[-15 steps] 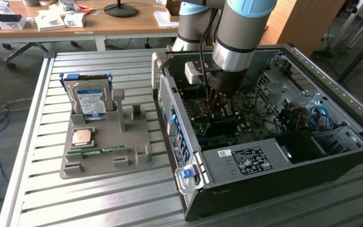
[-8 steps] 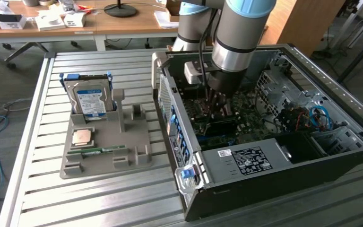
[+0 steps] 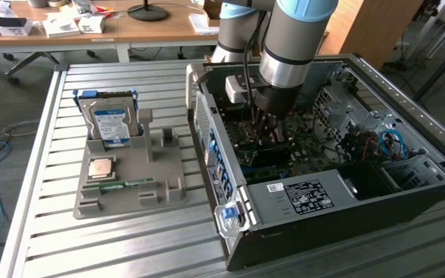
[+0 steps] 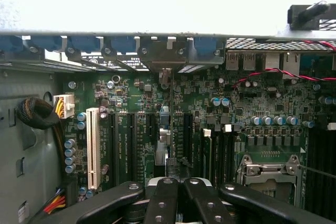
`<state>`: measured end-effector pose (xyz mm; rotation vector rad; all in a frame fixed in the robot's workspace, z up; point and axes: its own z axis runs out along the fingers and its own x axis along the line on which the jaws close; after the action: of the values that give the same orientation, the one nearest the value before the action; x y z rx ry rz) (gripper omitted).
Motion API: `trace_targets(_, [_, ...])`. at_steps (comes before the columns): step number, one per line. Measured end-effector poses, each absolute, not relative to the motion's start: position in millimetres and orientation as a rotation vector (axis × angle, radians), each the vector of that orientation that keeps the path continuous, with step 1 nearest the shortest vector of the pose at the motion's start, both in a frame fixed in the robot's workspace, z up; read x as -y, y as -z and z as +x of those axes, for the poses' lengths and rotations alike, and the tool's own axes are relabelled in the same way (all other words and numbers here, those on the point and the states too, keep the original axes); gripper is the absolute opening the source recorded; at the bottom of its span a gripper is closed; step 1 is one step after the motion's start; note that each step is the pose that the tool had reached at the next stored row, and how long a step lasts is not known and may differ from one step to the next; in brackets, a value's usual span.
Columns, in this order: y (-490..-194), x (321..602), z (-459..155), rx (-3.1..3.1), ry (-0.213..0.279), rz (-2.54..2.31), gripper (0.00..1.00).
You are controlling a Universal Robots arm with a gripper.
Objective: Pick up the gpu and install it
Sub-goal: 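Press down on the gpu until it lock into place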
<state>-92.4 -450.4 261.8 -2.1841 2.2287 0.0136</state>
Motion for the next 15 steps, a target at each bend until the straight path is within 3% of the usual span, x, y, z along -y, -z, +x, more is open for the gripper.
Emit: trace_targets(15, [-261.2, 450.4, -92.4, -2.229, -0.014, -2.184, 0.11])
